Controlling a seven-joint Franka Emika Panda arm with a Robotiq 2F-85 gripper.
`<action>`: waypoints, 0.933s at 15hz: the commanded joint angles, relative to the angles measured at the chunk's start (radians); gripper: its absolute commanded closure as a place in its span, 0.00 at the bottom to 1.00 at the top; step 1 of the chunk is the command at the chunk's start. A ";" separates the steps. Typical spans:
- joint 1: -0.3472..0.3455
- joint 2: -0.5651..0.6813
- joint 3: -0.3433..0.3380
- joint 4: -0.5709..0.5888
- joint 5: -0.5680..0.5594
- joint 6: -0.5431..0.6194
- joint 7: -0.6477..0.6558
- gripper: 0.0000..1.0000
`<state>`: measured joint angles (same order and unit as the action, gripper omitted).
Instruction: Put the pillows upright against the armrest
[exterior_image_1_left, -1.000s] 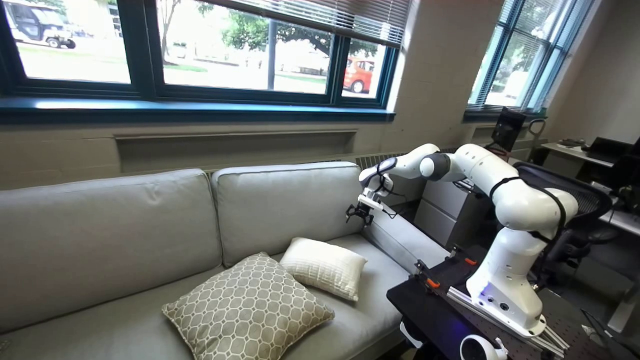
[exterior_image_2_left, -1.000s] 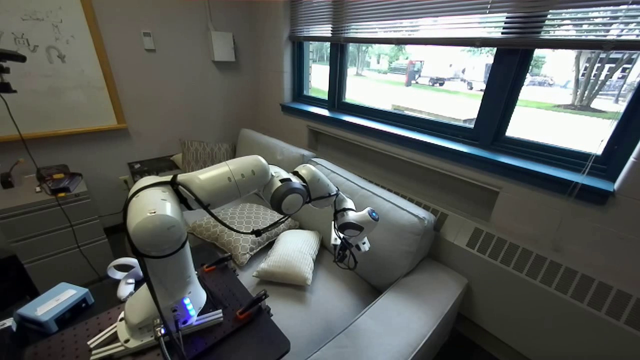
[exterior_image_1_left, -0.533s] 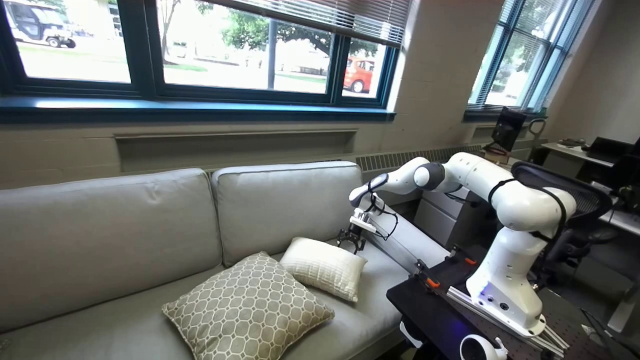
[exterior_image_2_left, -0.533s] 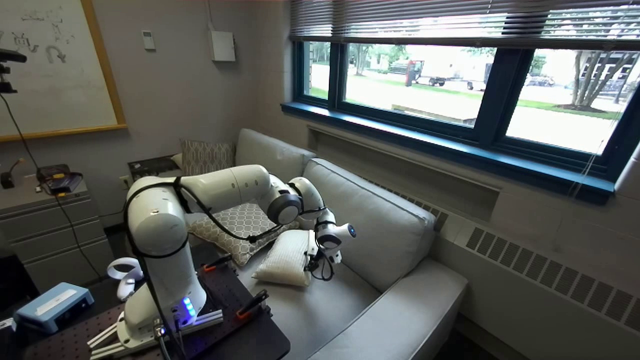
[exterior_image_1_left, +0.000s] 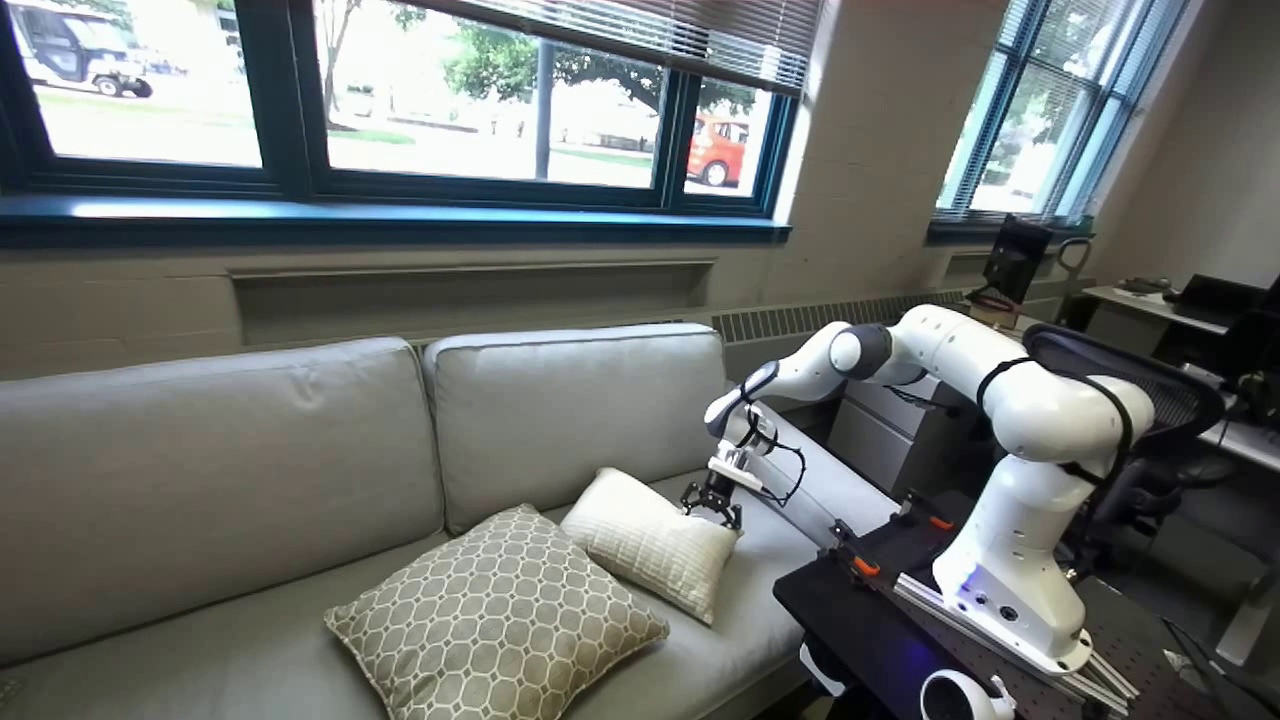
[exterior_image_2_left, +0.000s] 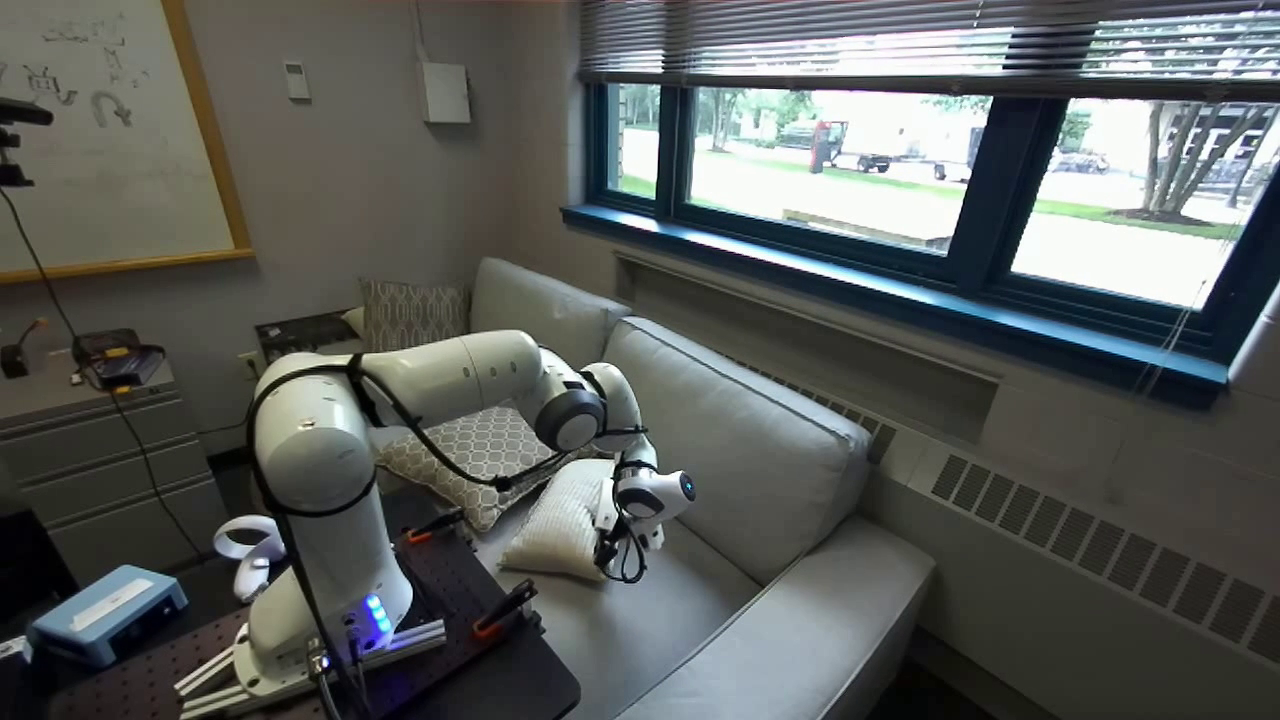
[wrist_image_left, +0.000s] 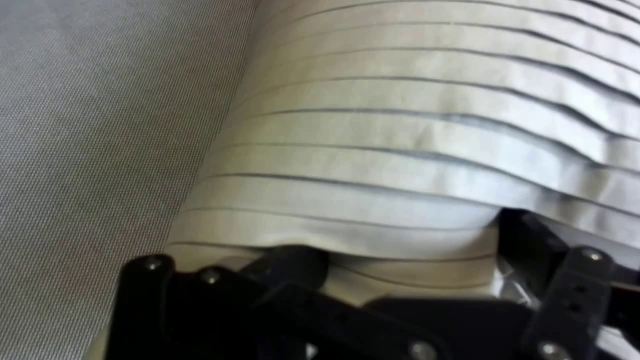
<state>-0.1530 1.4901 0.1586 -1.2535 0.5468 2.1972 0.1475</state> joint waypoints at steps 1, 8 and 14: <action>-0.024 -0.001 0.049 -0.083 0.049 0.030 -0.072 0.00; 0.000 -0.064 0.119 -0.172 0.062 0.029 -0.131 0.32; 0.024 -0.234 0.187 -0.352 0.088 0.077 -0.184 0.77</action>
<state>-0.1527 1.3565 0.3092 -1.4678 0.5987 2.2275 0.0126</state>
